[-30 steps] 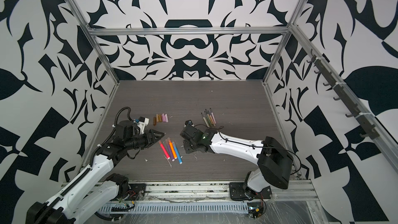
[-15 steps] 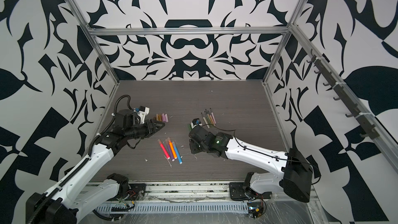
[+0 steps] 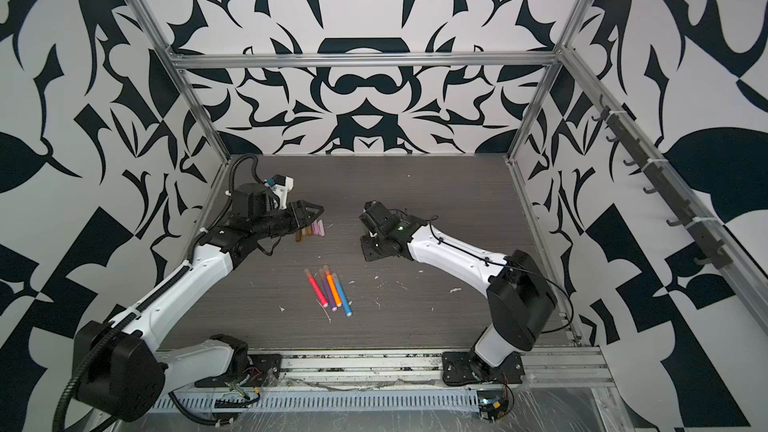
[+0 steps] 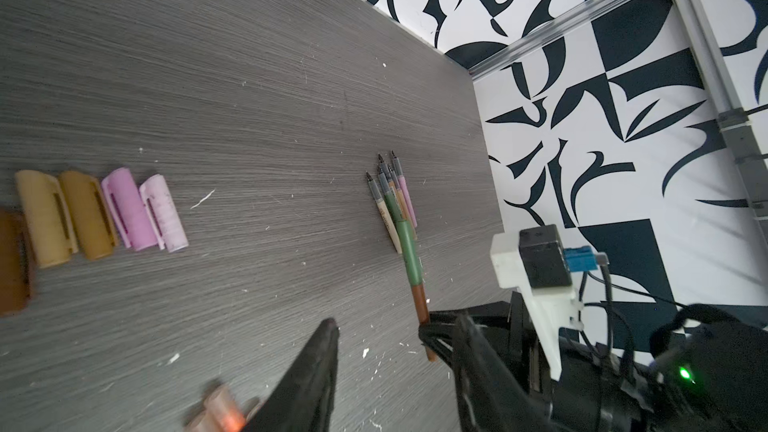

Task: Open the pen caps
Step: 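Lift the green-capped pen upright with the right gripper while the left approaches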

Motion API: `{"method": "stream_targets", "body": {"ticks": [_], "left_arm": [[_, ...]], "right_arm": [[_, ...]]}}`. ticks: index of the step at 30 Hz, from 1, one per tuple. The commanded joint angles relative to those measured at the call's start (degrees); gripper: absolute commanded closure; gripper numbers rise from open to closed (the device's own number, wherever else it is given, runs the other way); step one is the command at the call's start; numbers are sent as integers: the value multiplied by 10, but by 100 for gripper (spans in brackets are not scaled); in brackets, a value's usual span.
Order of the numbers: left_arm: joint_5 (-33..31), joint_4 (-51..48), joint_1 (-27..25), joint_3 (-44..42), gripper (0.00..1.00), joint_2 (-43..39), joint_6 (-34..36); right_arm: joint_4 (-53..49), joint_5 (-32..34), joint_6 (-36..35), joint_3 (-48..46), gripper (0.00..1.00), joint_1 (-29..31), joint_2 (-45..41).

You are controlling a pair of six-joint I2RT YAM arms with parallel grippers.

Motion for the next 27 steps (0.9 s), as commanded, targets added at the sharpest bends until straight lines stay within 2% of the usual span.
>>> {"method": "stream_targets", "body": {"ticks": [1, 5, 7, 10, 16, 23, 27], "left_arm": [[27, 56, -1, -4, 53, 24, -22], [50, 66, -11, 2, 54, 56, -44], [55, 62, -23, 12, 54, 64, -54], [61, 32, -33, 38, 53, 89, -68], [57, 16, -41, 59, 54, 111, -85], [35, 16, -48, 52, 54, 113, -76], [29, 13, -62, 49, 54, 116, -76]], "right_arm": [[-10, -3, -12, 5, 100, 4, -18], [20, -15, 28, -31, 100, 4, -35], [31, -42, 49, -44, 100, 4, -41], [52, -77, 61, -49, 100, 4, -41], [30, -113, 58, -20, 100, 4, -34], [-47, -93, 11, 58, 100, -12, 9], [-18, -83, 39, -4, 100, -12, -31]]}}
